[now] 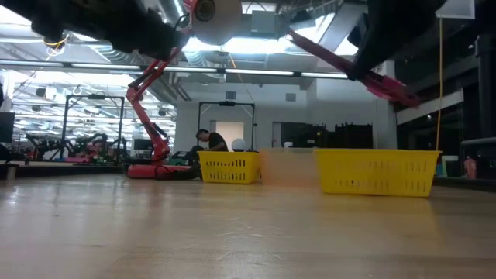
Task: Pick and place items into bin
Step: Put the pink cable into the left yellow basket
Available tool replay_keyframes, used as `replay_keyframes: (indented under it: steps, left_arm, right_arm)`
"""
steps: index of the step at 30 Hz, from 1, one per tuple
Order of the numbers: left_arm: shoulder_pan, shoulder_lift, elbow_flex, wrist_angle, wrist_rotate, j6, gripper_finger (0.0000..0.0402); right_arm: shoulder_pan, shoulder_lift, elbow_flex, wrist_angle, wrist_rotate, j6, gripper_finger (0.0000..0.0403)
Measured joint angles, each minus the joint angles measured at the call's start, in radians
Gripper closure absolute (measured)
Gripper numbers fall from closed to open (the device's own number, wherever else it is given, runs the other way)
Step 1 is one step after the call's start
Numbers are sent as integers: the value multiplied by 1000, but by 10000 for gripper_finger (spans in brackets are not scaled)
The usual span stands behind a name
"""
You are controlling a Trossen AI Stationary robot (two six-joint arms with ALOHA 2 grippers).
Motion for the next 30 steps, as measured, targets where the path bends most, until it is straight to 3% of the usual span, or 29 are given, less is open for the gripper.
replay_keyframes:
  steps: [8,14,25,30]
  left_arm:
    - [10,-30,-36,29,-26,-6,400]
    - [10,-24,-36,33,-26,-1,398]
    - [10,-15,-36,40,-27,-8,399]
    - [10,-15,-36,44,-27,-26,401]
  right_arm:
    - [-46,-129,-282,453,-2,-102,403]
    - [-107,-143,-433,746,-28,-158,403]
    - [-183,-147,-428,894,-59,-282,403]
    - [-250,-147,-427,946,-56,-230,403]
